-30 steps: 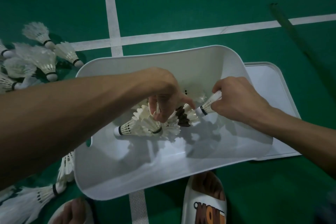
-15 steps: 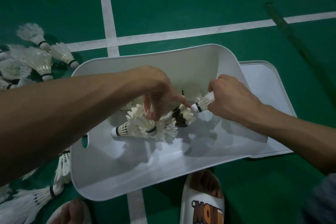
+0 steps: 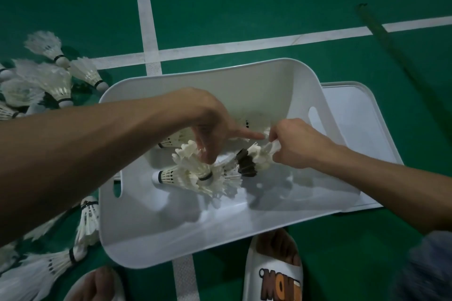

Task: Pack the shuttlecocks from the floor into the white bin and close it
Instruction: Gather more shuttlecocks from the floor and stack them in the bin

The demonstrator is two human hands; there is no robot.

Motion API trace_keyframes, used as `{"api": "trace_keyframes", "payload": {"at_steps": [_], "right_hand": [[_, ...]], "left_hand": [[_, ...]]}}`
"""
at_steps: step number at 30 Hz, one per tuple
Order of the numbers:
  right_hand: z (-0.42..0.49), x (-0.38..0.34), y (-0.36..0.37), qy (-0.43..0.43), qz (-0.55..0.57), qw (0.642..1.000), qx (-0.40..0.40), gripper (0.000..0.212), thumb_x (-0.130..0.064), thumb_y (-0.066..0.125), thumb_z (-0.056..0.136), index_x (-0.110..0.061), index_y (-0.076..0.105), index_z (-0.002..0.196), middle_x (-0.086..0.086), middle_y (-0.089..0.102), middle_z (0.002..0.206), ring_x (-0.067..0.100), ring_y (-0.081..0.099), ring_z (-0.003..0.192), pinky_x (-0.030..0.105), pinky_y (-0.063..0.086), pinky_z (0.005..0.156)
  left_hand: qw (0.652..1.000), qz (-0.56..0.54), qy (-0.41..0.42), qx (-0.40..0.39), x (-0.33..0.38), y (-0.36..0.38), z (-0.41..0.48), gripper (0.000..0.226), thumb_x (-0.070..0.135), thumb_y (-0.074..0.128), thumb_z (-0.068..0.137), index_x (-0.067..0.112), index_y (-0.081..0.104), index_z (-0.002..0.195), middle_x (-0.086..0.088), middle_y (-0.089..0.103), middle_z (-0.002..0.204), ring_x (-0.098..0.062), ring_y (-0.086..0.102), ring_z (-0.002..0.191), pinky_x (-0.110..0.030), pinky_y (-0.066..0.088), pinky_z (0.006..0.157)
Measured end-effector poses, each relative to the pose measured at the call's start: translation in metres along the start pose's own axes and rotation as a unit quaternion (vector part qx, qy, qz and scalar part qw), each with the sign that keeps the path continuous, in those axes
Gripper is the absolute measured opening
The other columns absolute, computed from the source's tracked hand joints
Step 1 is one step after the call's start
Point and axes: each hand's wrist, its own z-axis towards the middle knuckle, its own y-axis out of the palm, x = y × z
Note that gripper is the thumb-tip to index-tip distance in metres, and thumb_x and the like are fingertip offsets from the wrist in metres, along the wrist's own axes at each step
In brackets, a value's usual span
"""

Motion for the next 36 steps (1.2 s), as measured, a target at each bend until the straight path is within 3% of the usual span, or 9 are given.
{"api": "trace_keyframes", "payload": {"at_steps": [3, 5, 8, 12, 16, 19, 24, 28, 36], "right_hand": [[0.004, 0.005, 0.003, 0.008, 0.025, 0.999, -0.038, 0.04, -0.008, 0.064, 0.077, -0.011, 0.065, 0.117, 0.012, 0.066, 0.11, 0.03, 0.062, 0.101, 0.034, 0.053, 0.081], [0.007, 0.006, 0.004, 0.007, 0.039, 0.998, -0.055, 0.042, -0.002, 0.061, 0.078, -0.012, 0.064, 0.119, 0.012, 0.066, 0.115, 0.029, 0.061, 0.104, 0.031, 0.051, 0.08], [0.013, 0.001, 0.005, 0.013, 0.059, 0.994, -0.094, 0.045, 0.005, 0.058, 0.077, -0.012, 0.065, 0.117, 0.01, 0.065, 0.115, 0.027, 0.061, 0.104, 0.026, 0.049, 0.075], [0.021, -0.002, 0.01, 0.021, 0.078, 0.988, -0.132, 0.05, 0.008, 0.062, 0.068, -0.013, 0.068, 0.113, 0.011, 0.069, 0.102, 0.029, 0.067, 0.087, 0.04, 0.06, 0.072], [0.024, -0.001, 0.012, 0.046, 0.125, 0.984, -0.12, 0.043, 0.011, 0.062, 0.068, -0.01, 0.07, 0.104, 0.013, 0.07, 0.095, 0.03, 0.07, 0.08, 0.049, 0.06, 0.067], [0.029, 0.001, 0.012, 0.065, 0.168, 0.98, -0.089, 0.042, 0.013, 0.062, 0.064, -0.009, 0.071, 0.1, 0.013, 0.068, 0.09, 0.033, 0.069, 0.081, 0.054, 0.059, 0.068], [0.031, -0.001, 0.016, 0.051, 0.124, 0.989, -0.061, 0.049, 0.011, 0.062, 0.066, -0.014, 0.068, 0.109, 0.011, 0.068, 0.101, 0.03, 0.065, 0.088, 0.039, 0.059, 0.072], [0.029, 0.001, 0.013, 0.043, 0.112, 0.992, -0.035, 0.045, 0.007, 0.064, 0.07, -0.015, 0.067, 0.11, 0.01, 0.068, 0.106, 0.028, 0.063, 0.095, 0.025, 0.047, 0.069], [0.018, 0.007, -0.004, 0.041, 0.094, 0.994, -0.035, 0.042, -0.008, 0.077, 0.072, -0.013, 0.064, 0.111, 0.01, 0.069, 0.1, 0.023, 0.066, 0.087, 0.028, 0.053, 0.069]], "left_hand": [[1.0, 0.006, 0.027, -0.008, -0.006, -0.003, -0.012, 0.101, -0.006, 0.067, 0.076, 0.046, 0.017, 0.146, -0.008, 0.063, 0.105, -0.019, 0.063, 0.09, -0.025, 0.053, 0.073], [0.996, -0.054, 0.05, -0.056, -0.011, 0.004, -0.015, 0.086, -0.007, 0.067, 0.076, 0.035, 0.032, 0.142, -0.012, 0.065, 0.11, -0.018, 0.065, 0.086, -0.023, 0.054, 0.07], [0.99, -0.048, 0.044, -0.125, -0.017, 0.029, 0.003, 0.077, -0.006, 0.067, 0.079, 0.03, 0.037, 0.141, -0.01, 0.063, 0.119, -0.01, 0.064, 0.077, -0.021, 0.052, 0.068], [0.989, -0.079, 0.024, -0.124, -0.031, 0.048, 0.02, 0.078, -0.009, 0.062, 0.08, 0.032, 0.036, 0.142, -0.004, 0.05, 0.14, -0.017, 0.056, 0.109, -0.025, 0.05, 0.082], [0.986, -0.151, 0.022, -0.062, -0.043, 0.045, 0.018, 0.081, -0.013, 0.059, 0.08, 0.032, 0.035, 0.143, -0.001, 0.045, 0.145, -0.004, 0.058, 0.079, -0.016, 0.05, 0.063], [0.986, -0.168, 0.021, -0.007, -0.05, 0.04, 0.016, 0.083, -0.011, 0.061, 0.08, 0.033, 0.033, 0.144, 0.0, 0.045, 0.145, 0.0, 0.056, 0.074, -0.014, 0.048, 0.06], [0.986, -0.165, 0.029, -0.011, -0.055, 0.043, 0.015, 0.081, -0.008, 0.064, 0.08, 0.036, 0.034, 0.142, 0.002, 0.046, 0.143, -0.001, 0.056, 0.078, -0.014, 0.049, 0.059], [0.985, -0.163, 0.054, 0.005, -0.053, 0.044, 0.014, 0.073, -0.004, 0.069, 0.078, 0.034, 0.043, 0.136, 0.001, 0.055, 0.129, -0.011, 0.061, 0.093, -0.015, 0.05, 0.062], [0.957, -0.261, 0.113, 0.061, -0.055, 0.037, 0.0, 0.053, -0.009, 0.069, 0.075, 0.02, 0.06, 0.118, -0.001, 0.063, 0.115, -0.017, 0.064, 0.098, -0.03, 0.058, 0.078]]}}
